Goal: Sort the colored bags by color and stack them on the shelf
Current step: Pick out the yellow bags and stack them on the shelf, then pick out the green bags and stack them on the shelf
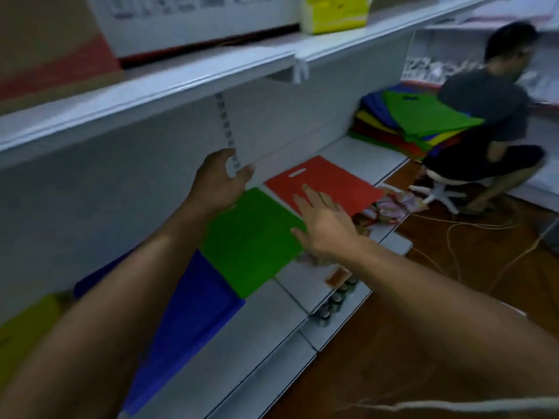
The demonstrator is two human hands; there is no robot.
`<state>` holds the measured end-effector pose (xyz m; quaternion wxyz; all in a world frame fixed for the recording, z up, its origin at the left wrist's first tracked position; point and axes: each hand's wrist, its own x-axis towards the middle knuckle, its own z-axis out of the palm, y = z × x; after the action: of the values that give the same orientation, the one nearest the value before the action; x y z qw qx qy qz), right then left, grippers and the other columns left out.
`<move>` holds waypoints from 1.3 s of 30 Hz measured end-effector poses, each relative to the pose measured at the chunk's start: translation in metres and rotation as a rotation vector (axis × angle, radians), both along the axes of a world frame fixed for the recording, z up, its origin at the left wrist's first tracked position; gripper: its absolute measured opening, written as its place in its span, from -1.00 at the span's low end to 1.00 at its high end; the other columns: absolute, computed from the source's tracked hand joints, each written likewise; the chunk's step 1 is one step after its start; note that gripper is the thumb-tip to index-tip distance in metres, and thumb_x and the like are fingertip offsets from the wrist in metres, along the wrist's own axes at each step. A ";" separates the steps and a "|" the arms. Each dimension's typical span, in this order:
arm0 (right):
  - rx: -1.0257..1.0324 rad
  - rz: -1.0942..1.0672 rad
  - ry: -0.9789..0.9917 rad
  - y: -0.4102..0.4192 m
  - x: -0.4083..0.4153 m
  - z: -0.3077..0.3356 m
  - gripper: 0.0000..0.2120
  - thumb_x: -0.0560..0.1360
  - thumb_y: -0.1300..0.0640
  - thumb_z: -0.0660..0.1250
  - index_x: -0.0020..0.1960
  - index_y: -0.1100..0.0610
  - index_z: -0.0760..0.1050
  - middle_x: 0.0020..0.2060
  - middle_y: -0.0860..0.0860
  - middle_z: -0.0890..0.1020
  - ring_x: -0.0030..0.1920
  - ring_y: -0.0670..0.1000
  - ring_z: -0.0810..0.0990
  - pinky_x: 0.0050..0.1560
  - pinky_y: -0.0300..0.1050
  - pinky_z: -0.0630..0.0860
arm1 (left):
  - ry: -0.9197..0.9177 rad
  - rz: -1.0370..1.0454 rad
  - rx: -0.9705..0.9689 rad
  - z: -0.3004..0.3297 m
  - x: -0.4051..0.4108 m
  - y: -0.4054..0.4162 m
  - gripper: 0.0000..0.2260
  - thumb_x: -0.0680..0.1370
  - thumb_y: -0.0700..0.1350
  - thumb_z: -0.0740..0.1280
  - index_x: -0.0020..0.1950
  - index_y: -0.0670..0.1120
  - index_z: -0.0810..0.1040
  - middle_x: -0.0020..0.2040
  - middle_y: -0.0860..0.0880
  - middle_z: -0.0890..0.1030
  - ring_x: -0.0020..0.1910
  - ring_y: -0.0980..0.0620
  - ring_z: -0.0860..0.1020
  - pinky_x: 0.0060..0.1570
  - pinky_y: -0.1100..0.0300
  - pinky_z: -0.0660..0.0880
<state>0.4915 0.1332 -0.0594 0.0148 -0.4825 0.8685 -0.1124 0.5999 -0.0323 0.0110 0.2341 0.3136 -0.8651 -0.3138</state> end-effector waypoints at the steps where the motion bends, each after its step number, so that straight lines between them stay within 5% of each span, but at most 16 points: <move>1: -0.007 -0.018 0.025 0.017 -0.019 0.004 -0.32 0.56 -0.14 0.24 0.56 0.05 0.05 0.56 0.07 0.02 0.51 0.17 0.11 0.41 0.11 0.21 | 0.003 0.002 -0.023 0.007 -0.023 0.015 -0.48 0.57 0.10 0.29 0.48 -0.08 0.32 0.43 0.01 0.35 0.35 0.03 0.37 0.24 0.33 0.25; 5: -0.035 -0.065 0.068 0.075 -0.094 0.016 -0.32 0.54 -0.15 0.25 0.54 0.08 0.10 0.54 0.09 0.10 0.48 0.15 0.15 0.39 0.09 0.23 | -0.014 0.030 -0.066 0.027 -0.105 0.066 -0.47 0.54 0.17 0.30 0.45 -0.03 0.36 0.42 -0.10 0.41 0.37 -0.09 0.40 0.31 0.10 0.36; 10: -0.036 -0.104 0.016 0.123 -0.166 0.016 -0.35 0.56 -0.16 0.22 0.53 0.08 0.10 0.56 0.08 0.04 0.51 0.16 0.11 0.40 0.14 0.22 | -0.032 -0.042 -0.101 0.029 -0.181 0.113 -0.46 0.56 0.15 0.28 0.45 -0.10 0.36 0.44 -0.07 0.39 0.30 -0.09 0.46 0.18 0.17 0.37; 13: -0.045 -0.133 -0.011 0.136 -0.205 0.012 -0.36 0.57 -0.16 0.22 0.53 0.07 0.10 0.56 0.07 0.04 0.51 0.15 0.11 0.39 0.15 0.25 | -0.052 -0.074 -0.123 0.027 -0.224 0.122 -0.46 0.55 0.16 0.29 0.45 -0.10 0.37 0.43 -0.07 0.40 0.38 -0.07 0.40 0.31 0.07 0.35; 29: -0.057 -0.373 -0.077 0.136 -0.457 0.015 -0.36 0.57 -0.11 0.24 0.53 0.09 0.11 0.55 0.08 0.10 0.51 0.14 0.12 0.43 0.18 0.24 | -0.035 -0.219 0.151 -0.008 -0.470 0.084 -0.55 0.58 0.01 0.31 0.41 -0.14 0.39 0.39 -0.13 0.42 0.35 -0.07 0.41 0.29 0.09 0.36; 35: -0.054 -0.429 -0.164 0.139 -0.556 -0.004 -0.36 0.57 -0.13 0.24 0.52 0.13 0.14 0.46 0.10 0.28 0.45 0.16 0.21 0.36 0.19 0.33 | -0.084 -0.170 0.224 -0.030 -0.546 0.076 -0.48 0.56 0.04 0.32 0.46 -0.12 0.32 0.42 -0.11 0.40 0.34 -0.07 0.41 0.34 -0.02 0.37; 39: -0.049 -0.388 -0.231 0.133 -0.625 -0.026 -0.35 0.56 -0.13 0.26 0.51 0.17 0.16 0.46 0.18 0.28 0.45 0.23 0.23 0.38 0.17 0.32 | -0.127 -0.102 0.280 -0.057 -0.597 0.078 -0.49 0.58 0.01 0.31 0.48 -0.13 0.30 0.42 -0.11 0.39 0.34 -0.07 0.40 0.27 0.10 0.35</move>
<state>-0.1339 0.2660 -0.0849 0.0805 -0.2903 0.9346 -0.1889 0.0029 0.0455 -0.0457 0.1166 0.3182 -0.8407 -0.4223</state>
